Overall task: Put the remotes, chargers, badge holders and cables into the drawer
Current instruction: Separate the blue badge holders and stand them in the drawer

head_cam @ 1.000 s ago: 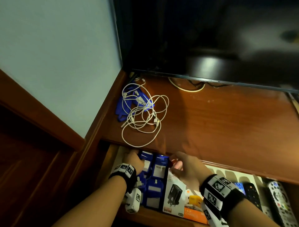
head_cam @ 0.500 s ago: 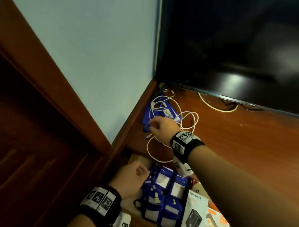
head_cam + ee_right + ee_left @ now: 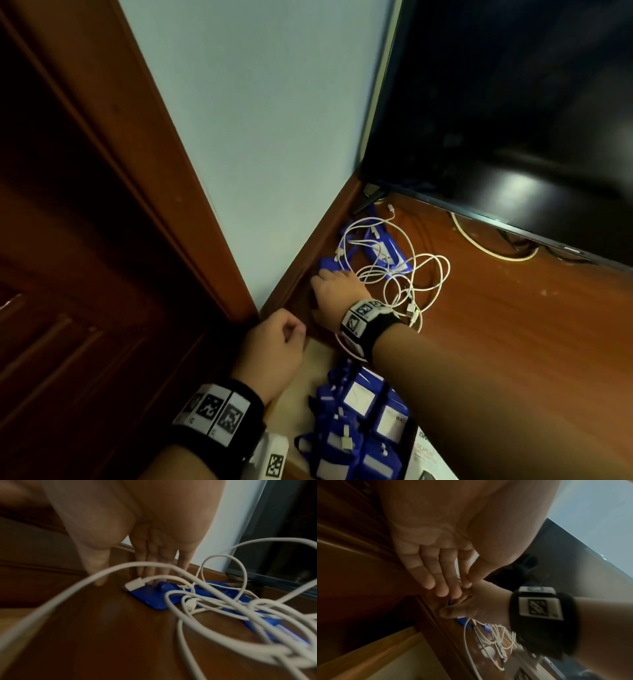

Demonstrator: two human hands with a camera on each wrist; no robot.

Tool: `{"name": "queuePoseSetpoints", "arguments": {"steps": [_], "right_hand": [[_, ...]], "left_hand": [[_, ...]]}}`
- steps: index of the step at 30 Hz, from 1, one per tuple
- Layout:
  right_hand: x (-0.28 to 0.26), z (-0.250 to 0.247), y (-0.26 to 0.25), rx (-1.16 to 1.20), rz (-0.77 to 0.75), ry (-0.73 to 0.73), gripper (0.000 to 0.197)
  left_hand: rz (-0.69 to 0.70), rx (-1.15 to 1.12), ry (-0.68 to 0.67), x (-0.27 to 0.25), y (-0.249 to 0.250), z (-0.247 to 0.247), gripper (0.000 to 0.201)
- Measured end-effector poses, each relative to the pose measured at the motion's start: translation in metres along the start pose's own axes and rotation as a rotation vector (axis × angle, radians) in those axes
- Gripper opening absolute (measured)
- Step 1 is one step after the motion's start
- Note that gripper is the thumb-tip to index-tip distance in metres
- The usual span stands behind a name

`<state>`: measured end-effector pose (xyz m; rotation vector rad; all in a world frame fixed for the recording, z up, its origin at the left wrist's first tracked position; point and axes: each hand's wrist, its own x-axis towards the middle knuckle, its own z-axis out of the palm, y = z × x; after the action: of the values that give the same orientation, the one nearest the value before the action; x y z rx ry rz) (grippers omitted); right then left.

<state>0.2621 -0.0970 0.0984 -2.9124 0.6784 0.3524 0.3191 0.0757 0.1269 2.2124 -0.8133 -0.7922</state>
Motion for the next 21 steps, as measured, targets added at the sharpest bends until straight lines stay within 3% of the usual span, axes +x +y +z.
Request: {"name": "queuePoseSetpoints", "arguments": {"steps": [2, 6, 13, 16, 21], "right_hand": [[-0.015, 0.006, -0.002, -0.064, -0.038, -0.035, 0.057], [-0.048, 0.02, 0.001, -0.217, -0.098, -0.181, 0.093], [-0.09, 0.042, -0.006, -0.272, -0.186, 0.022, 0.052], [-0.105, 0.038, -0.009, -0.255, -0.175, 0.067, 0.039], [-0.119, 0.013, 0.001, -0.12, -0.067, 0.315, 0.027]], "left_hand": [[0.018, -0.003, 0.008, 0.007, 0.002, 0.003, 0.009], [0.045, 0.015, 0.02, 0.022, 0.011, 0.004, 0.006], [0.048, 0.047, -0.011, 0.049, 0.014, 0.009, 0.013], [0.07, 0.098, -0.062, 0.051, 0.017, 0.017, 0.022], [0.091, 0.024, -0.137, 0.05, 0.024, 0.023, 0.026]]}}
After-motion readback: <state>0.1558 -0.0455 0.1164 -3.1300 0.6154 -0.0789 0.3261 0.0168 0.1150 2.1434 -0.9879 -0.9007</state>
